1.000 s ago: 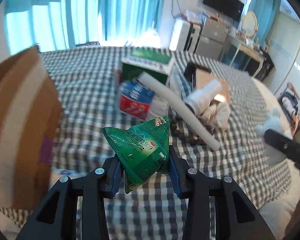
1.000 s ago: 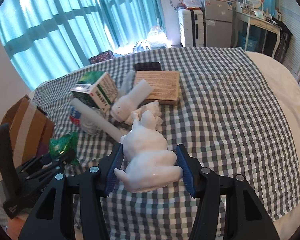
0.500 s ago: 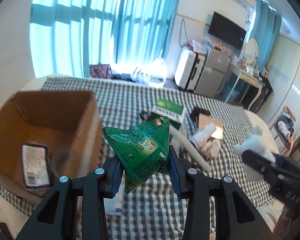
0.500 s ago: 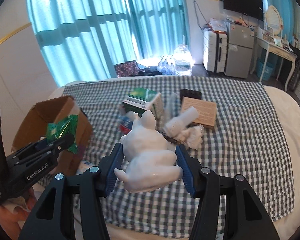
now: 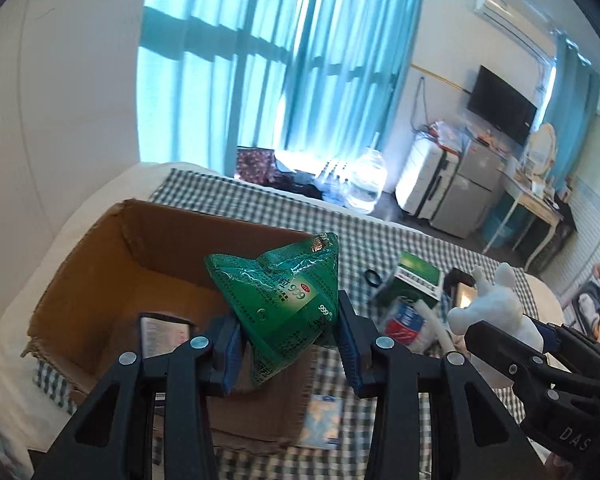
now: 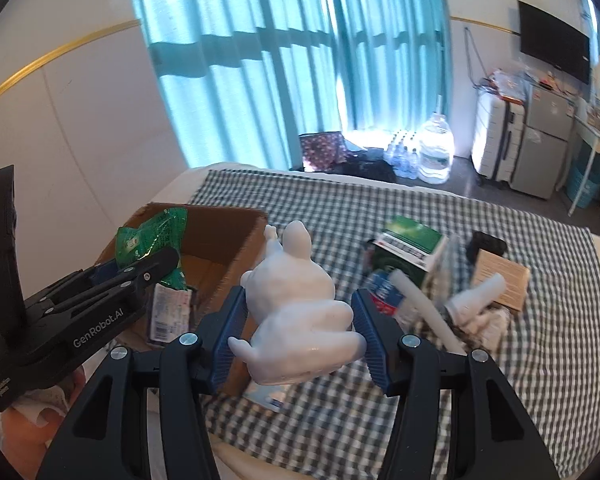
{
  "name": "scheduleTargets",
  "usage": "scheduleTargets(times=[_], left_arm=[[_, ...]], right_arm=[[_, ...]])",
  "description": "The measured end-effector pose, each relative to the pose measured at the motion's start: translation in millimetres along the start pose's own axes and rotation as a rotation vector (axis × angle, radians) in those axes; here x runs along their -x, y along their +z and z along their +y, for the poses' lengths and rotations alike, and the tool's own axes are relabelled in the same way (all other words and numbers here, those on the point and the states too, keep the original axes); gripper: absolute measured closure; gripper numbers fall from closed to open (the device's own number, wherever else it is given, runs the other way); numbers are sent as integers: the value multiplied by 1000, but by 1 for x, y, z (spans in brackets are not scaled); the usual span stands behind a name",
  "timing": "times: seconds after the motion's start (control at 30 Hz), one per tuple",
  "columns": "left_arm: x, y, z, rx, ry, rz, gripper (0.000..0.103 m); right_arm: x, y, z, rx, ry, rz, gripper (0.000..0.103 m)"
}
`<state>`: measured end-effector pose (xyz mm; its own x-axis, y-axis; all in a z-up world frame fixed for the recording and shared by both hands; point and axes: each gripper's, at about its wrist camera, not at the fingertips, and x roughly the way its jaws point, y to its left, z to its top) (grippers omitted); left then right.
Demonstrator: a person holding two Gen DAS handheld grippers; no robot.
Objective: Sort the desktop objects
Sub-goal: 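Drop the green bag into the box with the left gripper while the right drops the white figure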
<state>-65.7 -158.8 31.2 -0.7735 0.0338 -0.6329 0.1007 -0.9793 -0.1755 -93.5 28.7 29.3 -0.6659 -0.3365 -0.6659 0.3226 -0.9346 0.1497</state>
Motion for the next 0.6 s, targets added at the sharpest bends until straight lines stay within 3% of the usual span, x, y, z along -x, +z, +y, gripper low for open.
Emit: scheduleTargets(times=[0.27, 0.53, 0.6], left_arm=[[-14, -2, 55, 57, 72, 31, 62], [-35, -13, 89, 88, 114, 91, 61], [-39, -15, 93, 95, 124, 100, 56]], right_arm=[[-44, 9, 57, 74, 90, 57, 49], [-85, 17, 79, 90, 135, 101, 49], [-92, 21, 83, 82, 158, 103, 48]])
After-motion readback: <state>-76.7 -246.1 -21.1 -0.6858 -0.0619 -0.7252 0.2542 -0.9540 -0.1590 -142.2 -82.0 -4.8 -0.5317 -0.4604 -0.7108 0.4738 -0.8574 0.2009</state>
